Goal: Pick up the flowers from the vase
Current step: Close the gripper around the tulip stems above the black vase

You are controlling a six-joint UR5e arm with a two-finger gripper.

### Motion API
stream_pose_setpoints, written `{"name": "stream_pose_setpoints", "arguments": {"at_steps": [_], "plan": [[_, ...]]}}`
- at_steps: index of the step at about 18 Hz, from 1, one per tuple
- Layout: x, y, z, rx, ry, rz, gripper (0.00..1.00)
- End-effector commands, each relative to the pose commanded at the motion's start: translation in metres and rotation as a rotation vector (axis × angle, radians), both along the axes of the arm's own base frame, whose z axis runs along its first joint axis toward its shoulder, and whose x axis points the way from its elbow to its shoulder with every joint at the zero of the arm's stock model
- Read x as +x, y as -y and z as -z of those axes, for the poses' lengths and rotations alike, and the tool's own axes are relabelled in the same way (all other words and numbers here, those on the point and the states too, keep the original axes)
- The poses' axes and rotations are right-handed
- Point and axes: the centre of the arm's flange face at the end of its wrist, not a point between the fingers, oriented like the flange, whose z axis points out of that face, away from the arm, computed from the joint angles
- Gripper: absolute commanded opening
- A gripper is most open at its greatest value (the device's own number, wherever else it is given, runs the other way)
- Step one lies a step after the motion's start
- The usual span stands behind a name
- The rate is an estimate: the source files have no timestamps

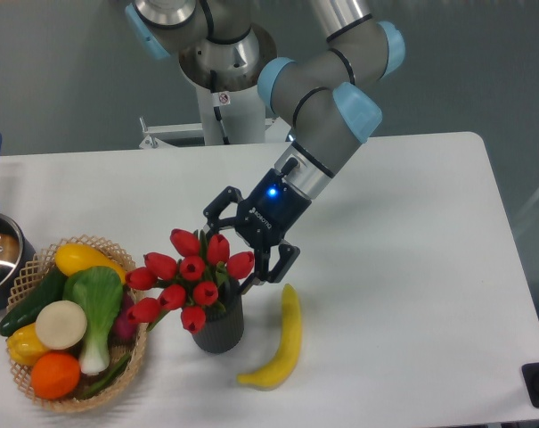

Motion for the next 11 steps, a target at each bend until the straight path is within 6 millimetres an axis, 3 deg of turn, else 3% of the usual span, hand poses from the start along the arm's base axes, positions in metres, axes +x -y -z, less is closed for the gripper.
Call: {"name": "stream_pose_setpoints", "arguments": {"at_steps": [6, 11], "plan": [[-0.001, -0.009, 0.001, 0.020, 0.015, 0.016, 1.00], [-0.002, -0.013, 0.001, 0.022, 0.029, 0.015, 0.88]]}}
